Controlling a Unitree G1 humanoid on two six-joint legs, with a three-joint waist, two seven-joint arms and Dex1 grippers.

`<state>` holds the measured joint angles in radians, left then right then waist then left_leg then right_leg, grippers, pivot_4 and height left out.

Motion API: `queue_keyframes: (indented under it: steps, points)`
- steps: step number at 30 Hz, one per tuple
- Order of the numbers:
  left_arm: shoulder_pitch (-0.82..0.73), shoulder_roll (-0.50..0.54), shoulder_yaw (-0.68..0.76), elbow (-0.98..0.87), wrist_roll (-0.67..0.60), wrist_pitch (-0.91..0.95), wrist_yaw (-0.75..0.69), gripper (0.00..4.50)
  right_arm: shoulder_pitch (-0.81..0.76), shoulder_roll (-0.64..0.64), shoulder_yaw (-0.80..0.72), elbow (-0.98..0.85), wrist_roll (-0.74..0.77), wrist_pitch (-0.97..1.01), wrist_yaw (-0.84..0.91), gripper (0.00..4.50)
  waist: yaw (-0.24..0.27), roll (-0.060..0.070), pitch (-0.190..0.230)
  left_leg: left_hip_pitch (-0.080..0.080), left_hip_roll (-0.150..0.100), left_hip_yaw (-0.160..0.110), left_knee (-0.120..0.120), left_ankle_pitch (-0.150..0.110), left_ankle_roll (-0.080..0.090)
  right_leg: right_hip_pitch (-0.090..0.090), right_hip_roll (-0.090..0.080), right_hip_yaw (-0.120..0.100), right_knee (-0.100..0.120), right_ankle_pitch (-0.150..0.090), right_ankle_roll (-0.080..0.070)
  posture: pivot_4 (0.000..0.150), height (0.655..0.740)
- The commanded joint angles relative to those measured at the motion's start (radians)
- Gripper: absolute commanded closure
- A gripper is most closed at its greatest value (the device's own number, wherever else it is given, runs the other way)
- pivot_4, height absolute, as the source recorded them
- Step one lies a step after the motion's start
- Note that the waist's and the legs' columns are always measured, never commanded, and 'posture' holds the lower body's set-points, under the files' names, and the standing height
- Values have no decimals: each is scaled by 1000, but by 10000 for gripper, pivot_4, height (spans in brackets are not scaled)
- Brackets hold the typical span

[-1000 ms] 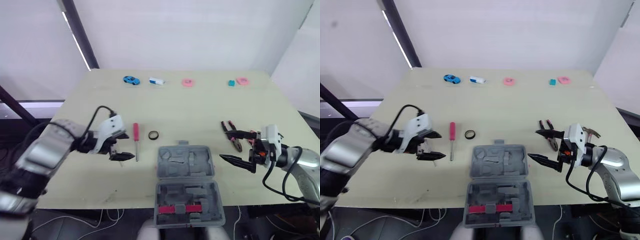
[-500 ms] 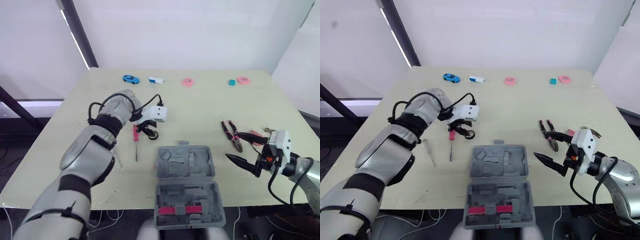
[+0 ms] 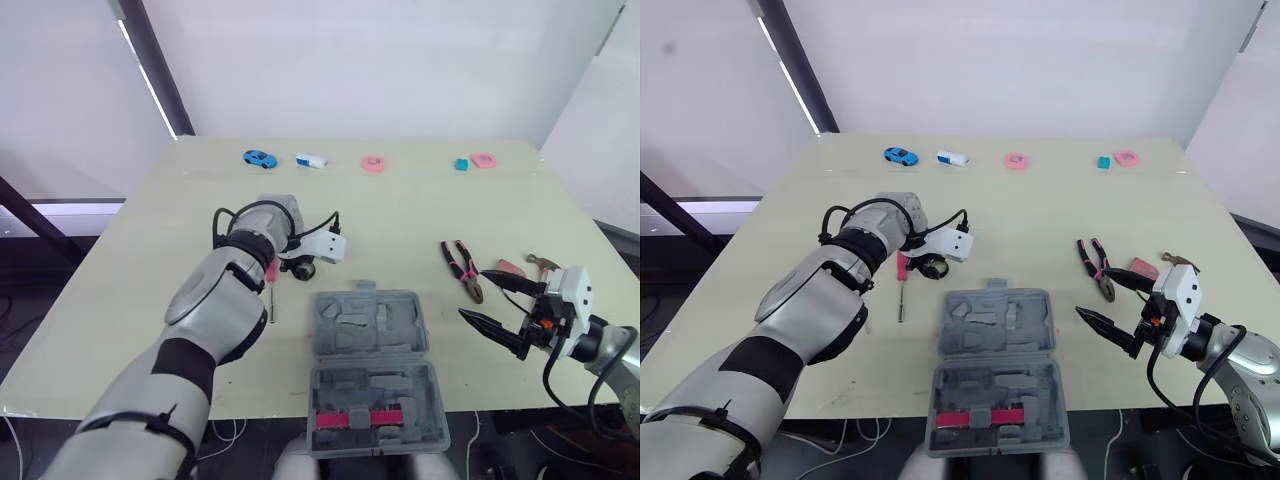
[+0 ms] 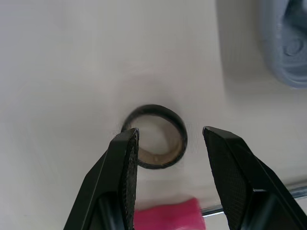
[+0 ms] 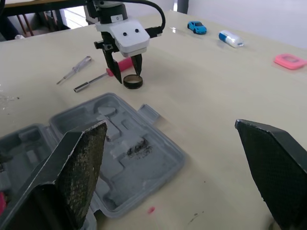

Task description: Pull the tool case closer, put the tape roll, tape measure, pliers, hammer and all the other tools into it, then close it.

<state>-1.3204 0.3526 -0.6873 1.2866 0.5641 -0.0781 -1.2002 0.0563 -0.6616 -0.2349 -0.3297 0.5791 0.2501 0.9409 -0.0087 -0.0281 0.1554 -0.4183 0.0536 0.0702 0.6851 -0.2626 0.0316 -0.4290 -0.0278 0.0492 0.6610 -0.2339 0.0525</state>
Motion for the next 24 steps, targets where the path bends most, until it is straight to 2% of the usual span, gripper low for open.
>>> queue_keyframes:
  steps: [1, 13, 16, 19, 24]
  points:
    - [9, -11, -3, 17, 36, -1, 48, 21945, -17, -15, -30, -20, 16, -6, 7, 0, -1, 0, 0, 0, 0, 0, 0, 0, 0, 0, 0, 0, 0, 0, 0, 1500, 7400]
    - [42, -28, 13, 28, 71, -1, 62, 21945, -4, -21, -41, -26, 14, -13, 19, 0, 0, 0, 0, 0, 0, 0, 0, 0, 0, 0, 0, 0, 0, 0, 0, 1500, 7400]
    - [57, -36, 14, 36, 79, 9, 82, 29961, -4, -19, -38, -27, 13, -14, 18, 0, 2, 1, 0, 1, 0, 0, 0, 0, 0, 0, 0, 0, 1, 0, 0, 1500, 7400]
    - [57, -29, 25, 34, 75, 9, 73, 43435, -3, -21, -38, -27, 13, -16, 21, 0, 6, 1, -1, 3, 0, 0, 0, 0, 0, 2, 0, 0, 2, 0, 0, 1500, 7400]
    - [49, 8, 48, 16, 58, -12, 37, 44348, -1, -25, -40, -25, 11, -22, 31, 0, 5, 1, -1, 2, 0, -1, 1, 0, 0, 2, 0, 0, 2, 0, 0, 1500, 7400]
